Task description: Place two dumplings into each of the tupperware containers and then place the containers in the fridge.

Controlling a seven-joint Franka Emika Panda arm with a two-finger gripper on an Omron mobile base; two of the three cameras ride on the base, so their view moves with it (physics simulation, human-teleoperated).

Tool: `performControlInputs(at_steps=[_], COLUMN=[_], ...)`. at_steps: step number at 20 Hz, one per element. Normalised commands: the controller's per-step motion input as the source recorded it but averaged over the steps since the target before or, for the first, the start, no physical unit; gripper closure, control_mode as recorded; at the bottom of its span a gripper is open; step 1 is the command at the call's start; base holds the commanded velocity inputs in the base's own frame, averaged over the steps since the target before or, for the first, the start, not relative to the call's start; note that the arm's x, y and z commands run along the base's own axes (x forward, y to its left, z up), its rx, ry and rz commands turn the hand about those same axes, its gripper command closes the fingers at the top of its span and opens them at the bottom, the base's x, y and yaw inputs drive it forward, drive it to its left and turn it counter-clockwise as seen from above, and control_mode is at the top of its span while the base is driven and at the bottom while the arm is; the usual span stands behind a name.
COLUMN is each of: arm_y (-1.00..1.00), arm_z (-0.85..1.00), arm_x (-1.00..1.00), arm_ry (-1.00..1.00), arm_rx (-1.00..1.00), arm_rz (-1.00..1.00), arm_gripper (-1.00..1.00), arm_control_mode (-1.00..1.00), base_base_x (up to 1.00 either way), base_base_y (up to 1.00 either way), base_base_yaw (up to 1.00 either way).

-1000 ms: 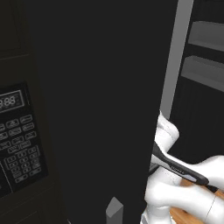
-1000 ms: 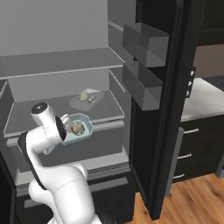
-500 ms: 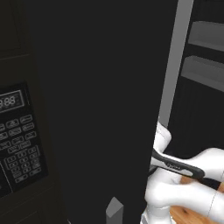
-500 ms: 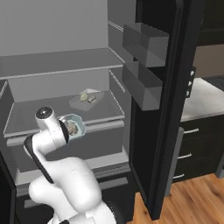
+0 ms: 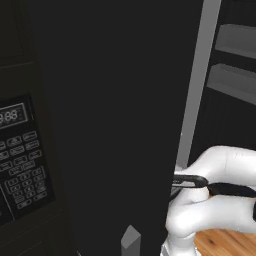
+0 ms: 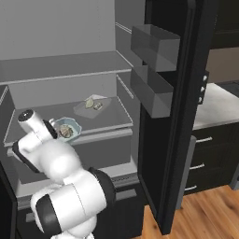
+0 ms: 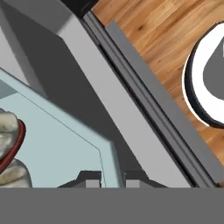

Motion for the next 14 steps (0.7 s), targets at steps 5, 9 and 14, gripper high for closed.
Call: performControlInputs(at_steps=[5,9,14], arm_y=[0.00,-0.10,-0.05], arm_z=[0.36,0.24,0.03], arm_x=[0.54,0.60,0.63], arm_ry=[-0.05,-0.01,0.01], arm_rx=[-0.09,0.00,0.00], arm_rz=[0.48,0.51,0.54], arm_gripper=[1.00,1.00,1.00], arm_control_mode=[-1.00,-1.00,-1.00], base_base_x=[0.00,0.00,0.00], base_base_y=[0.00,0.00,0.00], base_base_yaw=[0.00,0.00,0.00])
